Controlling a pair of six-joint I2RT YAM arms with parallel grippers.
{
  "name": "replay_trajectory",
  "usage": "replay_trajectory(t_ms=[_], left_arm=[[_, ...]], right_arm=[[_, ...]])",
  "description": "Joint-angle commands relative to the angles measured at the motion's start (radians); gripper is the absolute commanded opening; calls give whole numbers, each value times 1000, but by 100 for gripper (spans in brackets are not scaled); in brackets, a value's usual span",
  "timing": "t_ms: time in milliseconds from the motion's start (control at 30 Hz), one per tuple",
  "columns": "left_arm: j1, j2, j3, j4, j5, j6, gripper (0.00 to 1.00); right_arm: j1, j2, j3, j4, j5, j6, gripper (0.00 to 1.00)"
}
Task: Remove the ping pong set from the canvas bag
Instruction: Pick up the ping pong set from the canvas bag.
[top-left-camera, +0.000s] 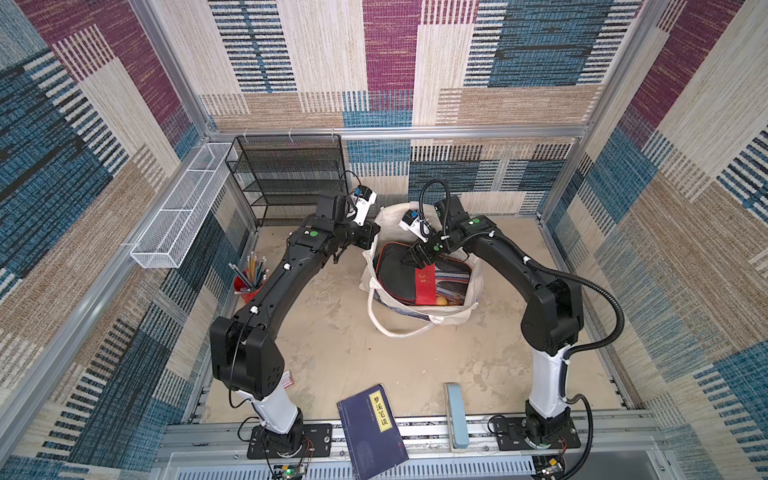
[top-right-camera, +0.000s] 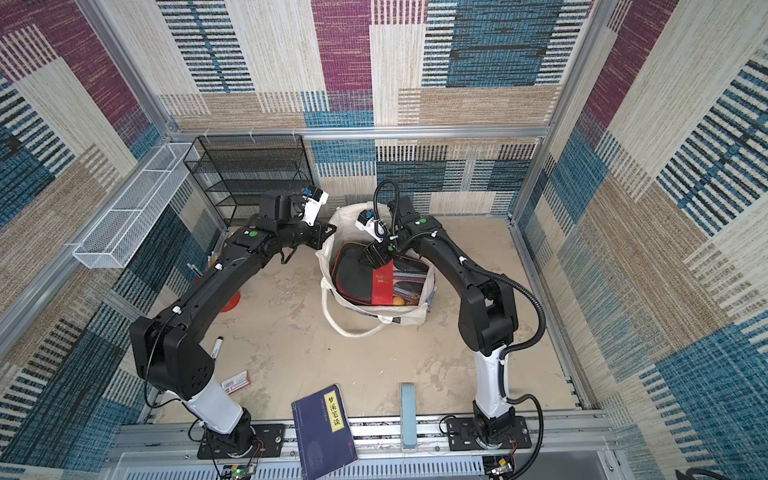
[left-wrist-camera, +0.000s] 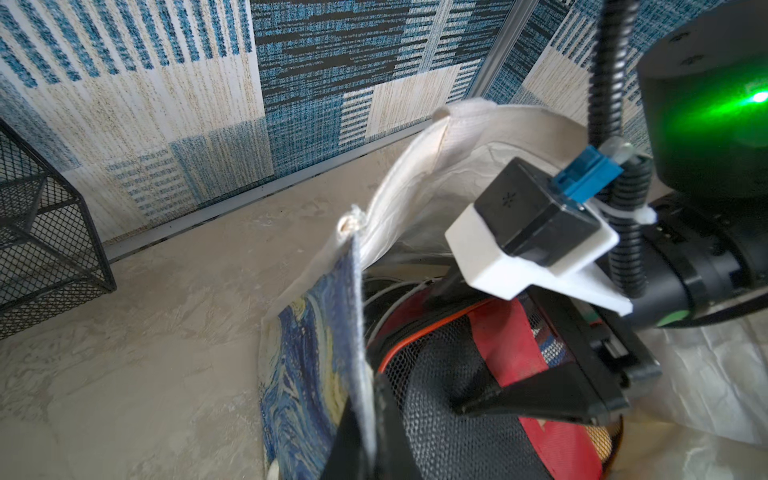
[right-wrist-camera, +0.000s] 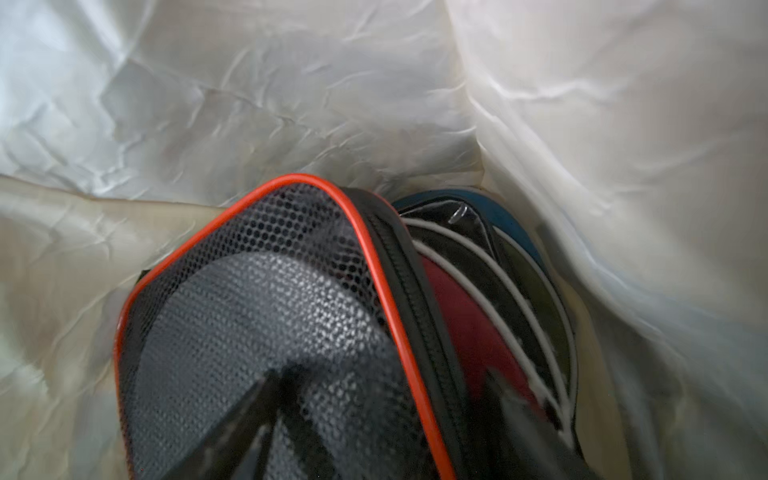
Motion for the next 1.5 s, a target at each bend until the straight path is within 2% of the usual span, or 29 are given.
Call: replay_trajectory(t_ms=[0, 33, 133, 233, 400, 667, 900, 1033, 1200, 1400, 1467], left_arm=[[7, -7, 3, 206, 47, 6, 0], [6, -6, 3, 208, 49, 5, 0], [7, -1, 6, 205, 53, -2, 0], [7, -2, 5, 196, 52, -15, 0], [7, -20, 4, 140, 3, -35, 0], [7, -48, 18, -11, -100, -31, 0], [-7, -73, 7, -48, -69, -68, 0], [-24, -66, -17, -48, -53, -92, 0], [-51, -8, -66, -15, -7, -139, 0], [-77, 70, -99, 29, 53, -188, 0], [-79, 74, -105, 32, 56, -190, 0]], right_arm=[[0, -10, -42, -51, -11, -8, 39], [0, -17, -57, -45, -6, -5, 29], [0, -33, -71, -45, 11, 1, 10], [0, -53, -54, -49, 35, 6, 0], [1, -106, 1, -41, 64, 16, 0], [2, -194, 110, 21, 185, 98, 0], [46, -162, 267, -25, 521, 132, 0], [96, -155, 265, -22, 617, 122, 0], [143, -155, 189, 12, 630, 137, 0], [144, -162, 136, 32, 552, 163, 1], [144, -166, 135, 27, 529, 161, 20]])
